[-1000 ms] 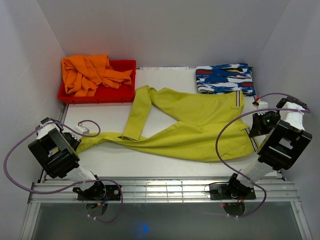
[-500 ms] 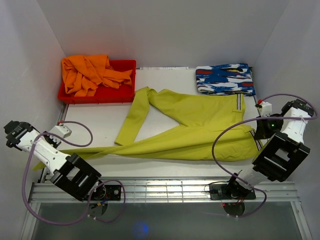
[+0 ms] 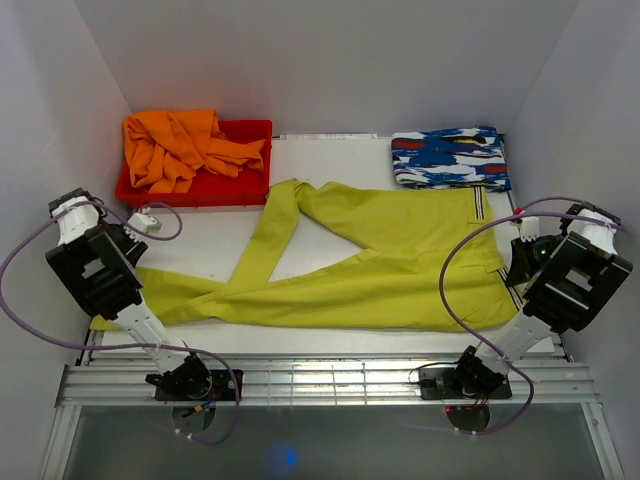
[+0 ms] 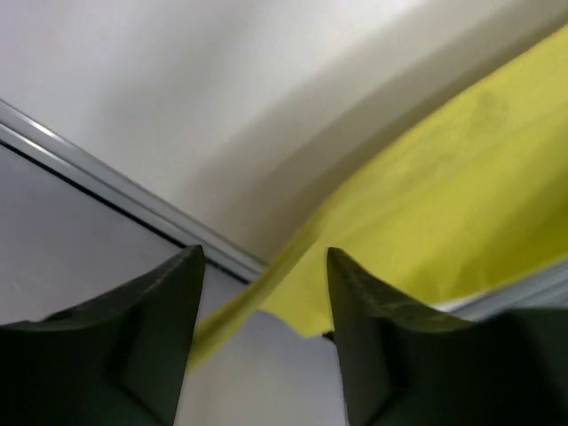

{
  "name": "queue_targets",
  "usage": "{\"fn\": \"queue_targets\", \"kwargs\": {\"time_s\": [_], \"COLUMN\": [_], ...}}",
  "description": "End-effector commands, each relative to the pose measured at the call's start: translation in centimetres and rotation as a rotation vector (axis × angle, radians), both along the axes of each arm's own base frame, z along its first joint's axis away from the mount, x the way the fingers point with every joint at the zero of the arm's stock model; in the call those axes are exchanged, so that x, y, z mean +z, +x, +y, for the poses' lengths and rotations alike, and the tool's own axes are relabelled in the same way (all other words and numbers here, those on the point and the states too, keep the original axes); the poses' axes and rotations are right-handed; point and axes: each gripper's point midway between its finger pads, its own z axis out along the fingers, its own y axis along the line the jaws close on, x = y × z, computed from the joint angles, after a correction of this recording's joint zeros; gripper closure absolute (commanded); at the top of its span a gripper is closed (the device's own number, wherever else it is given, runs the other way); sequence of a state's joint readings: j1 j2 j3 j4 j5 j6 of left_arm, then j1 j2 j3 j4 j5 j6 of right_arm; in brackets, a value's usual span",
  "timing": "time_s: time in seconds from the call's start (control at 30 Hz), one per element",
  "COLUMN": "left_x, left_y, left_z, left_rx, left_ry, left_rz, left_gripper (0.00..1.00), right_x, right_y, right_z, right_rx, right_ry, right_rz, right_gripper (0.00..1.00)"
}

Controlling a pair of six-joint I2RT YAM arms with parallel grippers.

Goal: Fold and stack the trousers
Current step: Flatten the trousers out

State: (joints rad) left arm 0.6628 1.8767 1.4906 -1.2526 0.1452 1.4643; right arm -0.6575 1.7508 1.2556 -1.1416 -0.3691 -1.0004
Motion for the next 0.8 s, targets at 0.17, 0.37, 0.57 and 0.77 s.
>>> {"fn": "queue_targets", "kwargs": {"time_s": [0.17, 0.37, 0.57, 0.77], "left_x": [2.7, 3.6, -0.4, -2.5], "left_y": [6.1, -0.8, -5.8, -4.9], "left_z": [-2.1, -4.6, -7.3, -7.2], "left_rx": [0.108, -0.054, -0.086, -0.072], "left_ry": [-0.051, -0.008, -0.073, -0.086], "left_rz": [-0.217, -0.229, -0.141, -0.165], "left_gripper": [0.03, 0.08, 0.12, 0.08], "right_x": [1.7, 2.3, 2.5, 3.2], "right_y": [2.1, 1.7, 1.3, 1.3], "right_z": [-0.6, -0.1, 0.2, 0.2], "right_rx": [-0.017, -0.014, -0.008, -0.006], "right_ry": [-0.059, -0.055, -0.061, -0.072], "right_rz": [-0.083, -0.098, -0.104, -0.117], "right_gripper": [0.92, 0.92, 0.92, 0.92]}}
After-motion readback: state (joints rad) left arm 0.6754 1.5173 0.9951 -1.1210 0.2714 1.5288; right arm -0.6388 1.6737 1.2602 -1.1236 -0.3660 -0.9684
